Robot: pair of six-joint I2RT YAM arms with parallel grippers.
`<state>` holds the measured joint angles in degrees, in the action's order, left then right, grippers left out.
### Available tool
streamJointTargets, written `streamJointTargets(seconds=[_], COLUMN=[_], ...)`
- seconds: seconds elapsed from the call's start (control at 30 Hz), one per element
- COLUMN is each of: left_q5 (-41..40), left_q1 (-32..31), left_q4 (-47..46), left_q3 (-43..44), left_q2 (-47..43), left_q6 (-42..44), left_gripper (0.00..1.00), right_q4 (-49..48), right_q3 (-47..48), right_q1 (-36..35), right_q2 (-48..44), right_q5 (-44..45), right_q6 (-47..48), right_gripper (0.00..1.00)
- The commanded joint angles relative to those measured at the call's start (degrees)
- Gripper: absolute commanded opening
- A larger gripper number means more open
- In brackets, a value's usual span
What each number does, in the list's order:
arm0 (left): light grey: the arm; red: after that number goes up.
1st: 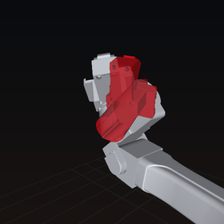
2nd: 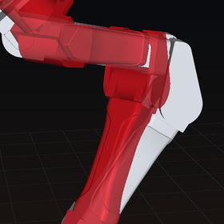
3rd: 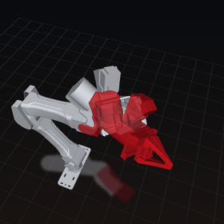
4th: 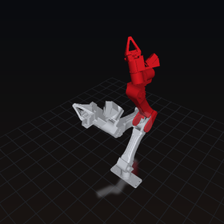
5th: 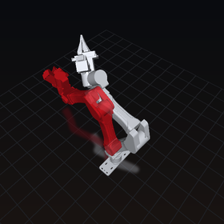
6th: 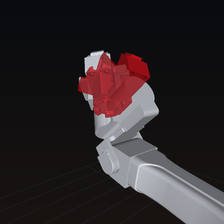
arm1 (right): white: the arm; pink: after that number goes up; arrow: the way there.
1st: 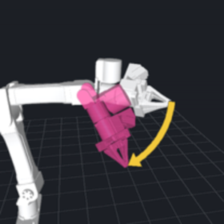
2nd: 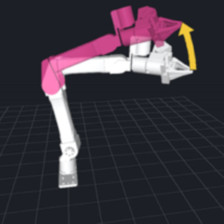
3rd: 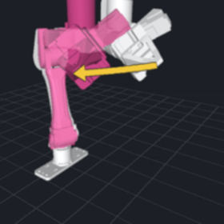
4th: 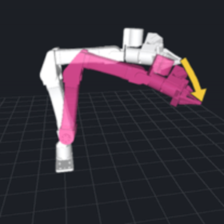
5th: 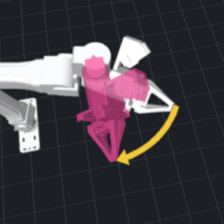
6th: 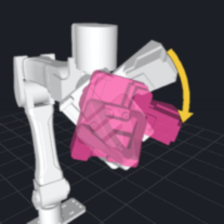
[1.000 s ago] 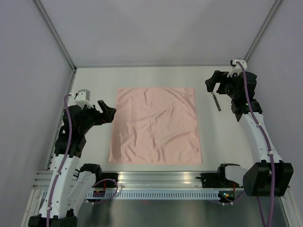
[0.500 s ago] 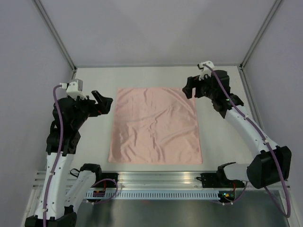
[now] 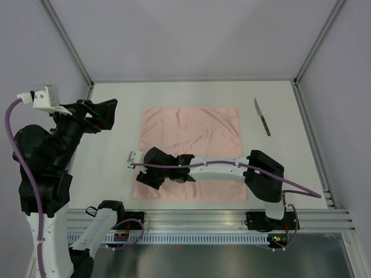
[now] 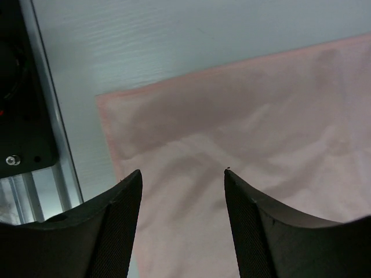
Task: Fold the napkin, place the utensils inside, and roll it up
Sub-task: Fold the napkin at the center of the board.
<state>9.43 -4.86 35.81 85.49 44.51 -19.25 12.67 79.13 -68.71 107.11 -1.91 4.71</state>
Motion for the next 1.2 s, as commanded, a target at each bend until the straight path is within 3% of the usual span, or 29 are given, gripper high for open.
streamJointTargets(seconds=[0.0, 0.3, 0.8, 1.17], left_q5=[-2.13, -2.84, -3.01, -3.02], left_q1=[0.21, 0.20, 0.20, 0.20], left_q4=[5.23, 7.60, 7.34, 6.46], left_q3=[3.71, 4.68, 2.14, 0.20], left_q2=[-0.65, -1.27, -0.92, -0.92], left_q6=[-2.20, -2.29, -1.32, -0.71], left_gripper=[1.00, 1.00, 1.00, 1.00], right_q4=[-0.80, -3.70, -5.90, -4.15], right_q3=[5.67, 10.60, 12.71, 14.20], right_q1=[-4.66, -10.65, -10.66, -10.48], right_q2=[4.59, 13.56, 20.95, 21.47], right_q5=[2.70, 3.32, 3.32, 4.73], right_q6=[1.62, 1.62, 0.83, 1.88], right_gripper=[0.64, 0.62, 0.57, 0.18])
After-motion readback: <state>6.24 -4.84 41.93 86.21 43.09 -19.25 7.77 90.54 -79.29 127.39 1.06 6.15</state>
